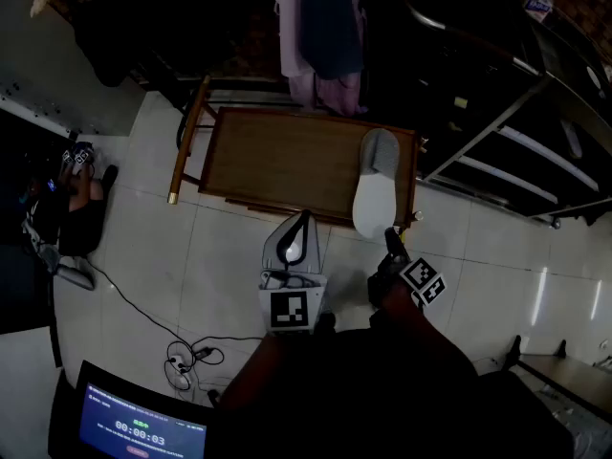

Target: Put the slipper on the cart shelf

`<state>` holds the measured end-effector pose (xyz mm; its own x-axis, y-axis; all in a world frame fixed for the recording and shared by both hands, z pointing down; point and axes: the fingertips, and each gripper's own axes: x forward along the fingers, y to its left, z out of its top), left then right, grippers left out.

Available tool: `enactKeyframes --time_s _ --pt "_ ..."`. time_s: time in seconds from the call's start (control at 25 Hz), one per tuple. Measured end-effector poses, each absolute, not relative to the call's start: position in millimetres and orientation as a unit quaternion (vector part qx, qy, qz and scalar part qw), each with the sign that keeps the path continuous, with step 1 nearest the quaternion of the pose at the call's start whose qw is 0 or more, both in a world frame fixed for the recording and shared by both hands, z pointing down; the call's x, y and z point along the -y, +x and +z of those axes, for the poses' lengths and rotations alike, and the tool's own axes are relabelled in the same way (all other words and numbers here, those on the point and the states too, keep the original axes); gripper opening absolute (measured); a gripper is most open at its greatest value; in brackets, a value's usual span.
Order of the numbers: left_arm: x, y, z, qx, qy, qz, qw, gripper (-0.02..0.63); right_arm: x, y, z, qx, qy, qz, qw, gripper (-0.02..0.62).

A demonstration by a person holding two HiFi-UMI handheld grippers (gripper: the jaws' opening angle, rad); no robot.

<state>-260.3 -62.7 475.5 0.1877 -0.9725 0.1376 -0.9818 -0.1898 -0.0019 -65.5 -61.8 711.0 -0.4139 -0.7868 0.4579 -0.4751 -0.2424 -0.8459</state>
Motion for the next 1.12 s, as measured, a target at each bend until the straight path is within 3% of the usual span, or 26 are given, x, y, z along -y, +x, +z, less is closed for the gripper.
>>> enactKeyframes --time_s 0.44,0.84,0.96,1.12 --pt "46.5 -276.8 477.0 0.655 0.752 0.068 0.046 0.015 66.9 -74.0 748.8 -0.566 -0.53 -0.624 0.094 0.158" --pt "37.8 -280.2 473.6 0.657 0.75 0.063 0.043 0.015 74.6 -81.2 759.4 -0.562 -0.529 -0.629 0.09 0.216" --pt "33.1 -282.8 474.7 0.659 0.748 0.066 0.045 0.015 81.0 -83.6 761.8 -0.569 -0.534 -0.62 0.082 0.113" --pt "28.3 -287.7 472.6 0.659 0.748 0.065 0.042 0.015 83.4 -92.0 748.0 -0.595 -0.51 -0.613 0.101 0.066"
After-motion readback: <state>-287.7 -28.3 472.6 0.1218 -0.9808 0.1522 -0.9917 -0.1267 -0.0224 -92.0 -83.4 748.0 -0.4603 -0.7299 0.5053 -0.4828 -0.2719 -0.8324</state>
